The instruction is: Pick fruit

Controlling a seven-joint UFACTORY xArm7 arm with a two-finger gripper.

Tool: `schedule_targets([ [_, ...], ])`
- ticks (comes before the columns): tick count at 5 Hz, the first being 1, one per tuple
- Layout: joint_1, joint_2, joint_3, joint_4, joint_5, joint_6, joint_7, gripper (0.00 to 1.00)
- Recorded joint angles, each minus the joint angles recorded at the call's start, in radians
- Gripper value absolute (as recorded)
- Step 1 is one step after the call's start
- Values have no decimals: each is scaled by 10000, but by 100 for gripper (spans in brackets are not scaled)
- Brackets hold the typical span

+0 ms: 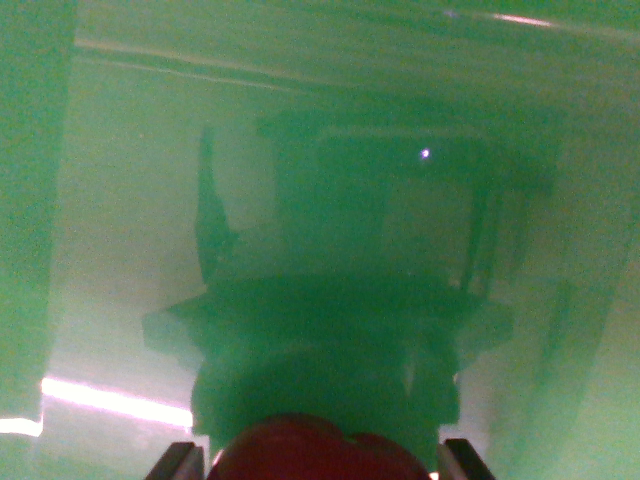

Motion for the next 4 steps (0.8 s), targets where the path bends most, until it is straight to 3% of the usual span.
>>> schedule_targets([
  [3, 0, -61, 0, 88, 0, 148, 0, 100],
  [4, 0, -150, 0, 217, 0, 367, 0, 100],
])
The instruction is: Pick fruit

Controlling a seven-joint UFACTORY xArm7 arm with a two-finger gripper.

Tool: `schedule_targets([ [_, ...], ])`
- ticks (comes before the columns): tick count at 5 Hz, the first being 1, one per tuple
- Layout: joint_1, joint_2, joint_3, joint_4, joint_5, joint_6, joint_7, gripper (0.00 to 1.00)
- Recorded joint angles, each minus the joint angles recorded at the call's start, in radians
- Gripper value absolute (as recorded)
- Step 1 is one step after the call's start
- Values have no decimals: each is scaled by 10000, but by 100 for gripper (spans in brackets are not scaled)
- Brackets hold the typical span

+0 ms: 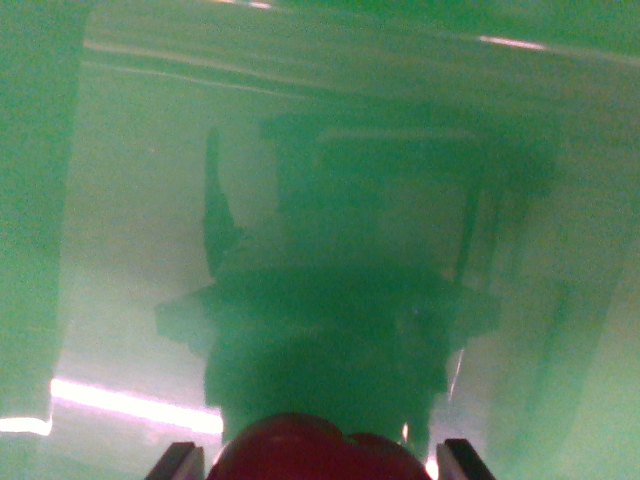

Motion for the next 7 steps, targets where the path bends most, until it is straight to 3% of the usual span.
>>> schedule_targets([
  [1, 0, 0, 0, 0, 0, 0, 0, 100],
  [2, 0, -105, 0, 151, 0, 256, 0, 100],
  [3, 0, -105, 0, 151, 0, 256, 0, 100],
  [4, -1, -235, 1, 340, 1, 574, -1, 100],
  [5, -1, -235, 1, 340, 1, 574, -1, 100],
  [7, -1, -542, 1, 784, 2, 1326, -1, 100],
])
